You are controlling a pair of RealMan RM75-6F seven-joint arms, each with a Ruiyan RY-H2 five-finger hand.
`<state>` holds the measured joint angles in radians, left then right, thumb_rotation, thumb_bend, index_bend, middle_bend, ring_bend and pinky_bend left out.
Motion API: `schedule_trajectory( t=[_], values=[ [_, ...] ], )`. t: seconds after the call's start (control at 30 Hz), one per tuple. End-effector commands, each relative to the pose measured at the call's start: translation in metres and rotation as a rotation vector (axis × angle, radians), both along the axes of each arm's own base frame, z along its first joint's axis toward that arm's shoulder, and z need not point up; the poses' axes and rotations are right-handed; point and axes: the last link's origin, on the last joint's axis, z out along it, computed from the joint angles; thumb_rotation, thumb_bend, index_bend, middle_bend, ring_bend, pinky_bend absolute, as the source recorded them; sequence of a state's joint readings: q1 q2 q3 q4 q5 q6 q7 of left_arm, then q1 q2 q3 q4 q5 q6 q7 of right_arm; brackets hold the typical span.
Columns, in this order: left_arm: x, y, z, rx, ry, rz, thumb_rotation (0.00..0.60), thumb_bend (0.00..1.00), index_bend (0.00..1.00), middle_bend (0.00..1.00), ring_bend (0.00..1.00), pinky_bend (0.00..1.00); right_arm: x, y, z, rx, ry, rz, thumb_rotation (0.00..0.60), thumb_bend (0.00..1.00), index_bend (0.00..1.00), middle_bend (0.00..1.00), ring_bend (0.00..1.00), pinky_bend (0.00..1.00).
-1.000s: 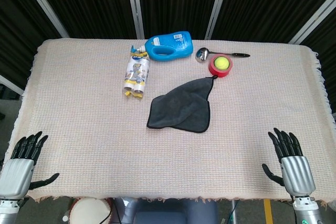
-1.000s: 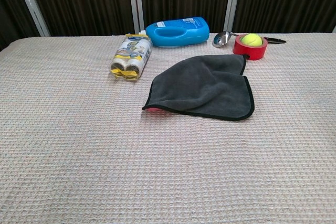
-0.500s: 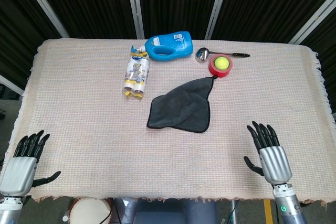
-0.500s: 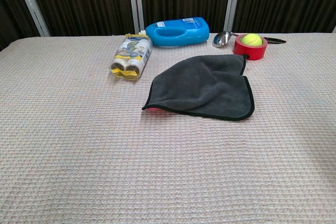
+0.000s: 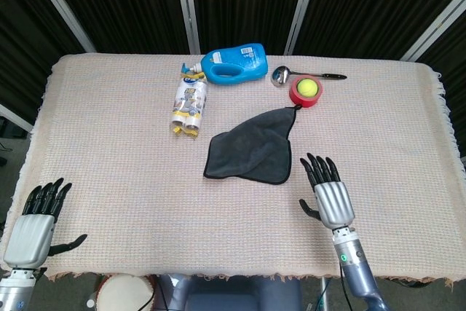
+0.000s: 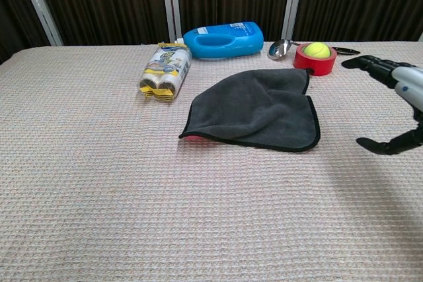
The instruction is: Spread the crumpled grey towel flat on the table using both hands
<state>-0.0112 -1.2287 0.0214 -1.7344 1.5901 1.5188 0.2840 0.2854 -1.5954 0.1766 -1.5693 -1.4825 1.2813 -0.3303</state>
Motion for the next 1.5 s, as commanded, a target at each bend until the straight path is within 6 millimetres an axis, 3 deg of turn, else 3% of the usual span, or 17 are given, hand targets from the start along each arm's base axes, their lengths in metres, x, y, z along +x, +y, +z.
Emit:
schedule_trajectory(
  t=[0.03, 0.53, 0.9, 1.5],
  values=[
    [0.000, 0.001, -0.001, -0.001, 0.005, 0.001, 0.600, 0.00, 0.00, 0.00, 0.00, 0.02, 0.006, -0.011, -0.013, 0.010, 0.006, 0.000, 0.600, 0.31, 0.04, 0.00, 0.00, 0.01],
    [-0.001, 0.005, -0.005, 0.007, 0.017, 0.005, 0.600, 0.00, 0.00, 0.00, 0.00, 0.02, 0.014, -0.035, -0.064, 0.066, 0.045, -0.030, 0.600, 0.31, 0.04, 0.00, 0.00, 0.01],
    [-0.003, 0.008, -0.006, 0.008, 0.021, 0.015, 0.600, 0.00, 0.00, 0.00, 0.00, 0.02, 0.010, -0.054, -0.078, 0.066, 0.080, -0.057, 0.600, 0.31, 0.04, 0.00, 0.00, 0.01],
    [-0.001, 0.008, -0.007, 0.014, 0.025, 0.007, 0.600, 0.00, 0.00, 0.00, 0.00, 0.02, 0.006, -0.066, -0.091, 0.061, 0.103, -0.086, 0.600, 0.31, 0.04, 0.00, 0.00, 0.01]
  ],
)
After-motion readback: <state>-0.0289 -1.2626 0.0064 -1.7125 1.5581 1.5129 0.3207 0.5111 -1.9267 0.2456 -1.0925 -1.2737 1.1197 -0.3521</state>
